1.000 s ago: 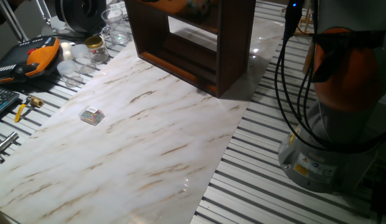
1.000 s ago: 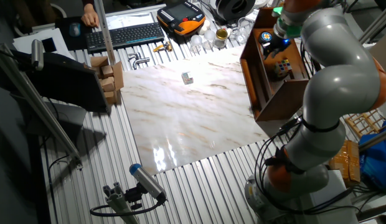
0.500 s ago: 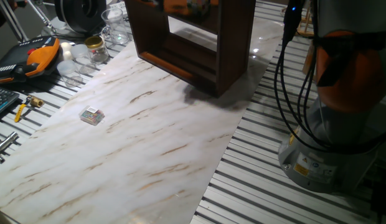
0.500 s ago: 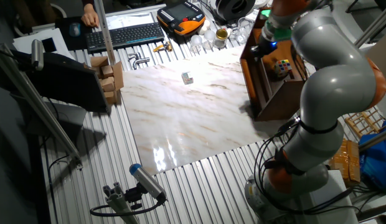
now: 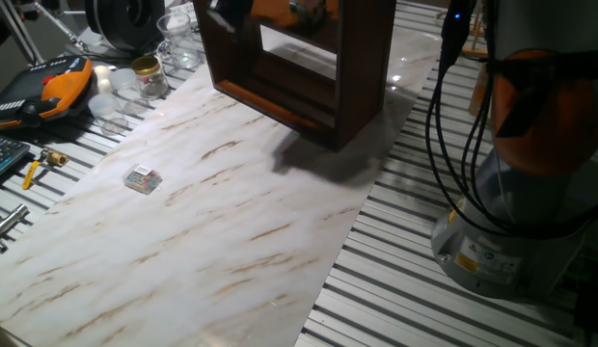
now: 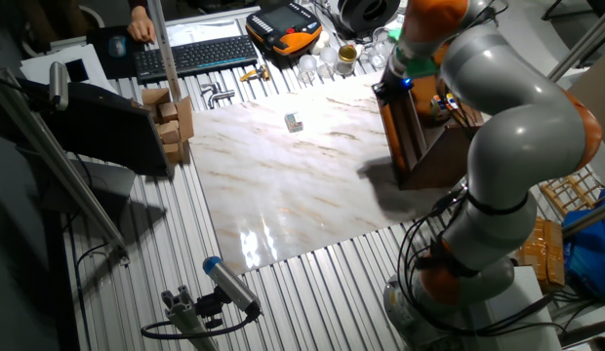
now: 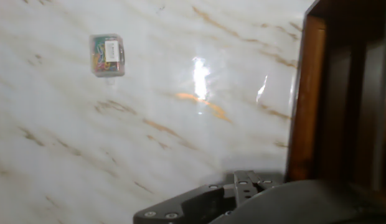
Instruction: Put the object on the shelf
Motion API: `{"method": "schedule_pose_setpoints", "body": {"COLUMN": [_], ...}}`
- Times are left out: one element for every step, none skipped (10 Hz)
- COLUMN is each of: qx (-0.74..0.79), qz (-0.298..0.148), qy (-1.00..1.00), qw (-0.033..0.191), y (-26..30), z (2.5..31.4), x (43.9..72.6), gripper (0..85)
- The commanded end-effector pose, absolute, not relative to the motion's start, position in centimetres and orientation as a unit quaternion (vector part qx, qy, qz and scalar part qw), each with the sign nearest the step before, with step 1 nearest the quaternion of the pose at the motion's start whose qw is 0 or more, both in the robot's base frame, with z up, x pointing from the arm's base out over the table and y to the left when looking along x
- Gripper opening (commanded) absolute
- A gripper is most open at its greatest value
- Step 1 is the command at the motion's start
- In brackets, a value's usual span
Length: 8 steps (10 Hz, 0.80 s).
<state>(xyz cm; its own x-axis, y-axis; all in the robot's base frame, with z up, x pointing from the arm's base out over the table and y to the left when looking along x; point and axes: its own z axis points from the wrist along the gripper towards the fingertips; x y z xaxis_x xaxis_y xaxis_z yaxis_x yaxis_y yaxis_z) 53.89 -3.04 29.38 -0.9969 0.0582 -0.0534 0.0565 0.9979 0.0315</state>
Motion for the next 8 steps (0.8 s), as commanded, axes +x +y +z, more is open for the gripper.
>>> {"method": "schedule_pose_setpoints", "body": {"qx": [0.034, 0.036, 0.038, 0.042, 0.044, 0.046, 0.043, 0.032], "qz": [0.013, 0.010, 0.014, 0.017, 0.016, 0.013, 0.017, 0.016], "qy": [0.999, 0.999, 0.999, 0.998, 0.998, 0.998, 0.998, 0.999], "qw": [0.031, 0.032, 0.032, 0.032, 0.032, 0.033, 0.033, 0.030], "y": [-2.2, -1.4, -0.7, 0.0, 0.8, 1.5, 1.7, 1.7], "z": [28.7, 28.1, 27.6, 27.1, 26.7, 26.3, 25.8, 25.3], "x": [53.7, 53.6, 53.3, 52.9, 52.6, 52.3, 52.0, 51.9], "gripper": [0.0, 0.0, 0.0, 0.0, 0.0, 0.0, 0.0, 0.0]}}
